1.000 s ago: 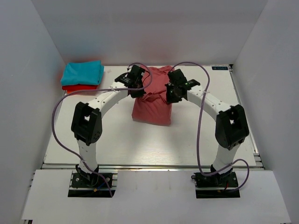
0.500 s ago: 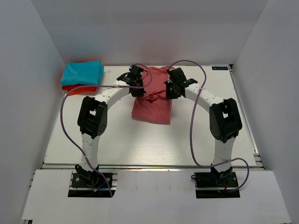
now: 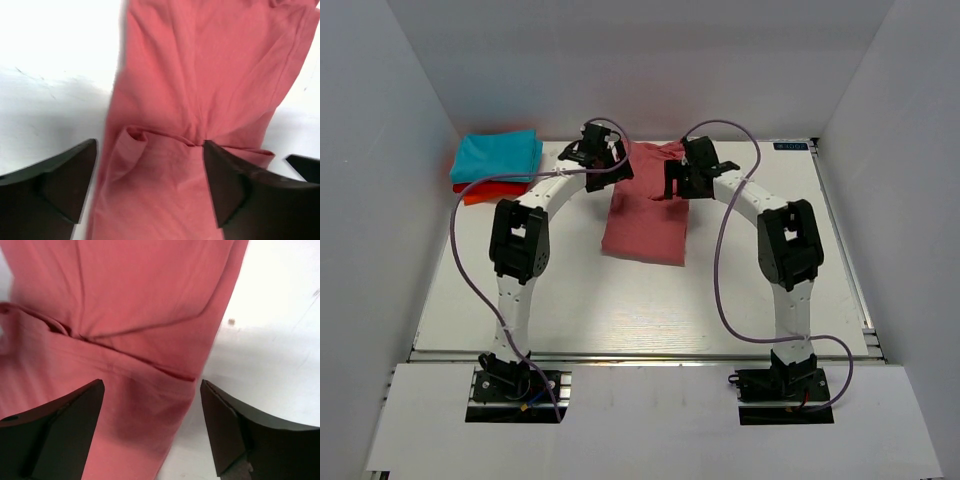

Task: Fold and stack the t-shirts
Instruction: Fold the folded rectangular tshirt in 1/3 of the way

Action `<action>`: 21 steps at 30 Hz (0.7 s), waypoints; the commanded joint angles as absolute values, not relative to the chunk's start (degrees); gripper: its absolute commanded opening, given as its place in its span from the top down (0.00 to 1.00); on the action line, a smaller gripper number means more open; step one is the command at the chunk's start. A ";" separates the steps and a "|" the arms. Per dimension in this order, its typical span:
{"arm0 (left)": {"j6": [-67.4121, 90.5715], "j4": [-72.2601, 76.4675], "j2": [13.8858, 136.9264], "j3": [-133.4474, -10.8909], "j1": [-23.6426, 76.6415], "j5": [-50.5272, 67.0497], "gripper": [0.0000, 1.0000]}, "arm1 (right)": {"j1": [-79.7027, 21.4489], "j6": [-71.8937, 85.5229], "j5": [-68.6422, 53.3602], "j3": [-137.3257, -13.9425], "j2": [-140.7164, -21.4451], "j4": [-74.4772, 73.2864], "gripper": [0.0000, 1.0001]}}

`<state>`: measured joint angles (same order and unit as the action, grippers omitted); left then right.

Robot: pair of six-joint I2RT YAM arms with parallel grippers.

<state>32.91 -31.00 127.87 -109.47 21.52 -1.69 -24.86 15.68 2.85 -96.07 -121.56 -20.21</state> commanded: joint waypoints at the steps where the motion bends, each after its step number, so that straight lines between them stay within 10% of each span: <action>1: 32.96 -31.46 123.49 -112.06 20.48 -1.93 0.00 | -24.34 15.56 3.08 -98.88 -116.64 -17.14 0.16; 21: 25.76 -24.70 101.78 -68.65 22.24 7.38 0.00 | -25.05 21.88 -14.85 -55.90 -91.40 -9.58 0.09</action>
